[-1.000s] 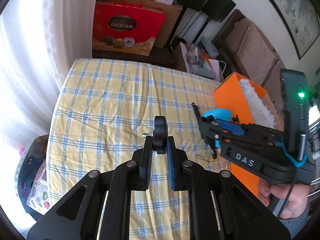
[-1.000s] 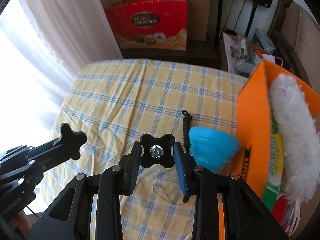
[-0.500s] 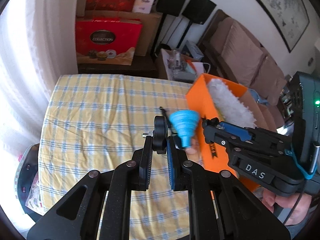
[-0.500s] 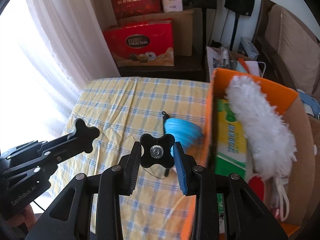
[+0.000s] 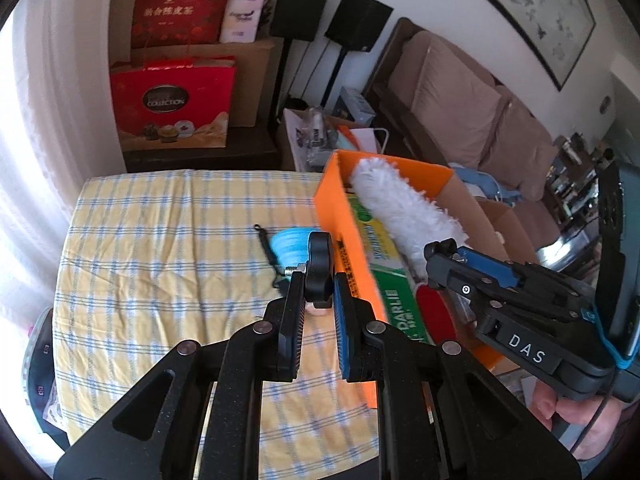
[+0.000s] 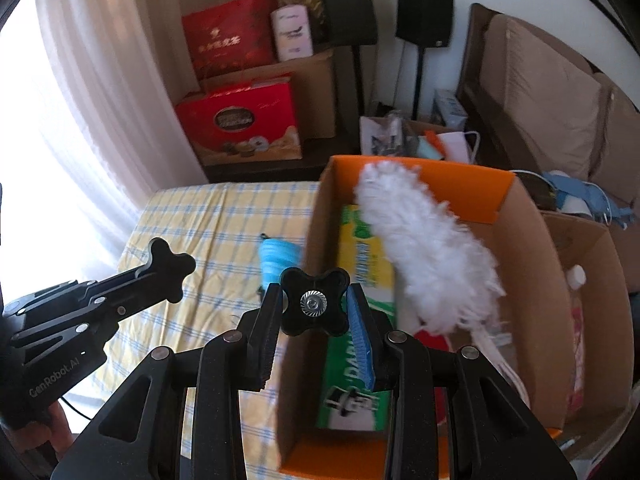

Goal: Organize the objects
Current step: 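Carry the black knob with the left gripper over the cardboard box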

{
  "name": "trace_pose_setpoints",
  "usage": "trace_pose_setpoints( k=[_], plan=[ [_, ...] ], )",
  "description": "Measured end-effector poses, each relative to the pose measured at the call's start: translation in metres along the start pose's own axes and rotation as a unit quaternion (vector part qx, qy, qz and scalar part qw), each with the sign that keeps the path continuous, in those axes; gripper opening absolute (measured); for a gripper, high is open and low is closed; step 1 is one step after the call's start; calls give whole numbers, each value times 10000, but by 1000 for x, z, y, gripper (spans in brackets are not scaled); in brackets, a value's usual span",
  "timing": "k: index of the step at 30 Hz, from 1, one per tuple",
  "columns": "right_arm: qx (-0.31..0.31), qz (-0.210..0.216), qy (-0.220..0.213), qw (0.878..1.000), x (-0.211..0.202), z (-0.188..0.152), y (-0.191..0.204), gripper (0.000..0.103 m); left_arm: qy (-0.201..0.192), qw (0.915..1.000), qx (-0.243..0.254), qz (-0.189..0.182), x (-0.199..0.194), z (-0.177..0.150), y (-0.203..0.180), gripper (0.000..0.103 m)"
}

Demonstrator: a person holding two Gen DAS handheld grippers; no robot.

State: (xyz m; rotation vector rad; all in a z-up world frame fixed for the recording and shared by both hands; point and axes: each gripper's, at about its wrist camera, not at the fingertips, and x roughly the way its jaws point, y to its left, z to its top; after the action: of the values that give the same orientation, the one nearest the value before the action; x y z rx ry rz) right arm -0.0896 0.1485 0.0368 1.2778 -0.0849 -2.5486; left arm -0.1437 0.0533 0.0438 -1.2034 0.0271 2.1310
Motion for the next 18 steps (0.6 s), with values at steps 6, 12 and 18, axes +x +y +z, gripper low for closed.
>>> trace_pose_setpoints(
  k=[6,12,18],
  plan=[
    [201,-32,-102,9997,-13,-10,-26,32,43,9998,160,-72,6,-5,-25,13],
    [308,-110,-12,9995,-17,-20,-47,32,210,9990,352,-199,17,-11,-51,13],
    [452,-231,171,9986,-14,-28,-72,32,414,9969,560,-380,33,-20,-82,13]
  ],
)
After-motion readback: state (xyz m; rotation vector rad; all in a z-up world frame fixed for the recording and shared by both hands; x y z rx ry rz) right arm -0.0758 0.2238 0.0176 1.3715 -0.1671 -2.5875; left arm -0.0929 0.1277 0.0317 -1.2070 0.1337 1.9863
